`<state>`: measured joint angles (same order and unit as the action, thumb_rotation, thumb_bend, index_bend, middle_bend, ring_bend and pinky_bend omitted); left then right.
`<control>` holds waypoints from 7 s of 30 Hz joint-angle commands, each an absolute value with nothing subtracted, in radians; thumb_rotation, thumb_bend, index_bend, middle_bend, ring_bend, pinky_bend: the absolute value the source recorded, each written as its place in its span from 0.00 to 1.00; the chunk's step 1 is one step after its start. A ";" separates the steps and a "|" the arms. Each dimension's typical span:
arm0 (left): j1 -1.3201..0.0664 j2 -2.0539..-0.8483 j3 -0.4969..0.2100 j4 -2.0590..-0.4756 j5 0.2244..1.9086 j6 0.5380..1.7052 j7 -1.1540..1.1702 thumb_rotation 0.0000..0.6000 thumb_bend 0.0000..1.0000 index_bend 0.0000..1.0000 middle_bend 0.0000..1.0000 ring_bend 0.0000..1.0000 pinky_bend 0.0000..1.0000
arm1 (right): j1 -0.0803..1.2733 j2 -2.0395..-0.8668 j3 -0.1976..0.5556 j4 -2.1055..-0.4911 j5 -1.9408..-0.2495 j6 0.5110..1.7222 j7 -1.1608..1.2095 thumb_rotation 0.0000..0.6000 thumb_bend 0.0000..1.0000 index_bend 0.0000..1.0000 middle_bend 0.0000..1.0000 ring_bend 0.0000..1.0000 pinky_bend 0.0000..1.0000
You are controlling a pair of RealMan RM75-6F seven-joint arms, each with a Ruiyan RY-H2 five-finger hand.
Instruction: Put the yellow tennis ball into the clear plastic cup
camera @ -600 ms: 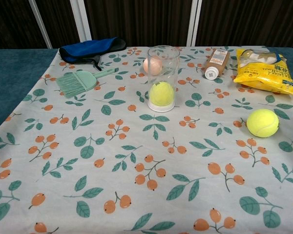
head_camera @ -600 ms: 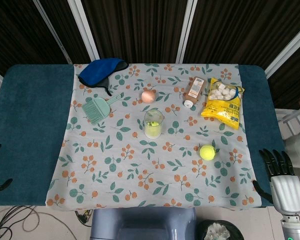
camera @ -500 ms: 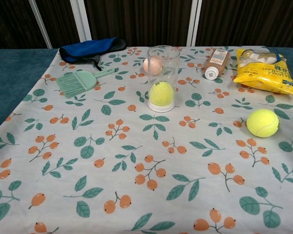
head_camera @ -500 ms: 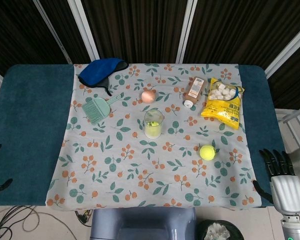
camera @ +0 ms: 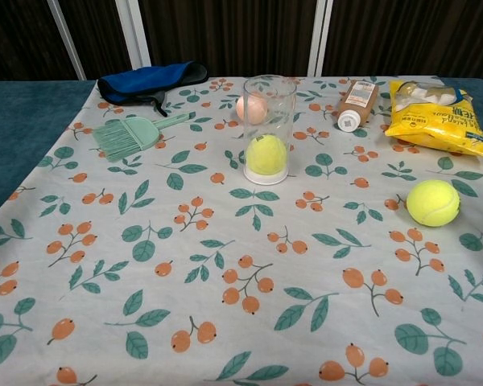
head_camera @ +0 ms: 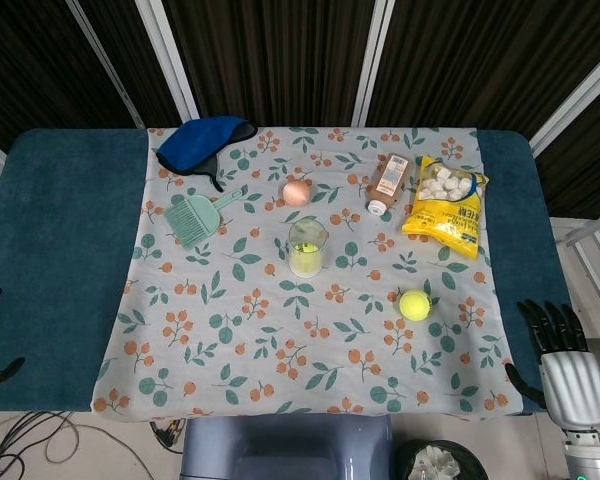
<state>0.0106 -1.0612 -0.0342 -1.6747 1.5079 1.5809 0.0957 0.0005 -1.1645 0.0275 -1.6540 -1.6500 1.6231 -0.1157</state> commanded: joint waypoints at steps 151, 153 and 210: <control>0.002 -1.025 -0.055 -1.691 1.423 1.536 0.056 1.00 0.00 0.12 0.00 0.01 0.06 | 1.189 -1.508 0.431 -1.583 -0.335 1.014 -0.760 1.00 0.39 0.17 0.17 0.29 0.16; 0.002 -1.025 -0.056 -1.691 1.422 1.537 0.056 1.00 0.00 0.12 0.00 0.01 0.06 | 1.191 -1.499 0.429 -1.589 -0.325 1.016 -0.761 1.00 0.39 0.17 0.16 0.28 0.11; -0.005 -1.071 -0.039 -1.690 1.450 1.536 0.150 1.00 0.00 0.12 0.00 0.01 0.06 | 0.170 -1.135 -0.146 -1.658 -1.564 1.787 -0.256 1.00 0.39 0.12 0.14 0.19 0.05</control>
